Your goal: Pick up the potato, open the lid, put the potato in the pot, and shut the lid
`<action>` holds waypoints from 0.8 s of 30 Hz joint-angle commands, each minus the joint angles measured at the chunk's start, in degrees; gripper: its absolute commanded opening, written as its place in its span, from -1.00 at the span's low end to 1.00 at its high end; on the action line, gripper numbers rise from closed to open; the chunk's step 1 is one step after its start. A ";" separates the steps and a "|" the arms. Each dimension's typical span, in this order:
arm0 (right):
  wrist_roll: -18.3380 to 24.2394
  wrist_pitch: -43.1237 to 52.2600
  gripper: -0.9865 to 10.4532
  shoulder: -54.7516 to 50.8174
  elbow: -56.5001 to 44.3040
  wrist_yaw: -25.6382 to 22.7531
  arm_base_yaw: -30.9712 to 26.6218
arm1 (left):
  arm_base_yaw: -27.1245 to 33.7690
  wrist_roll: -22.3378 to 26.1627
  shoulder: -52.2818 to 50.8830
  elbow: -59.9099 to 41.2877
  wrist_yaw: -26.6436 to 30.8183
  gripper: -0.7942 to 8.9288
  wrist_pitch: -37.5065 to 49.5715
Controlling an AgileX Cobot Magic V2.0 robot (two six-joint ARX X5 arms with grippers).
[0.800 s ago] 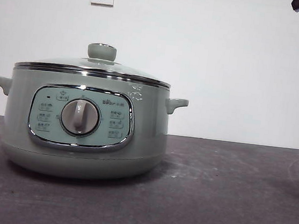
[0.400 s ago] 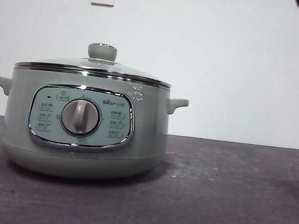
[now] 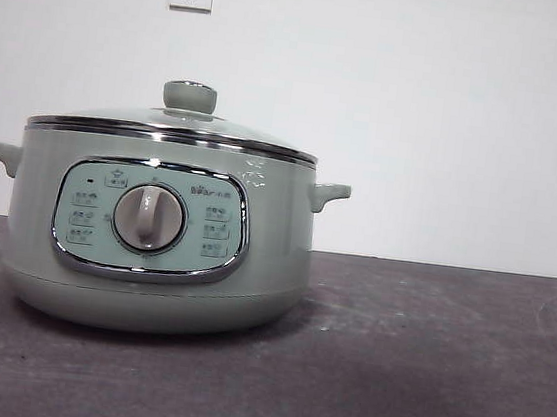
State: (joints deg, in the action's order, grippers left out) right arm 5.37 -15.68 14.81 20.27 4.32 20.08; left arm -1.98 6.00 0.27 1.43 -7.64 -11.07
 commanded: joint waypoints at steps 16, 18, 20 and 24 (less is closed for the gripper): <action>-3.41 9.16 -0.83 -9.51 -18.71 3.15 -10.36 | 0.17 -0.24 -0.15 -0.94 0.07 -0.84 0.31; -3.48 9.22 -0.83 -10.08 -19.21 3.15 -11.10 | 0.17 -0.24 -0.15 -0.94 0.07 -0.84 0.31; -4.33 9.05 -0.82 -10.99 -19.93 3.15 -11.58 | 0.17 -0.24 -0.15 -0.94 0.07 -0.84 0.31; -4.92 5.55 -0.83 -13.57 -19.93 3.06 -12.50 | 0.17 -0.24 -0.15 -0.94 0.07 -0.84 0.31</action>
State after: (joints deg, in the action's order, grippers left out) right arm 1.41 -9.43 1.89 1.02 7.35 7.77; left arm -1.98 6.00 0.27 1.41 -7.64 -11.07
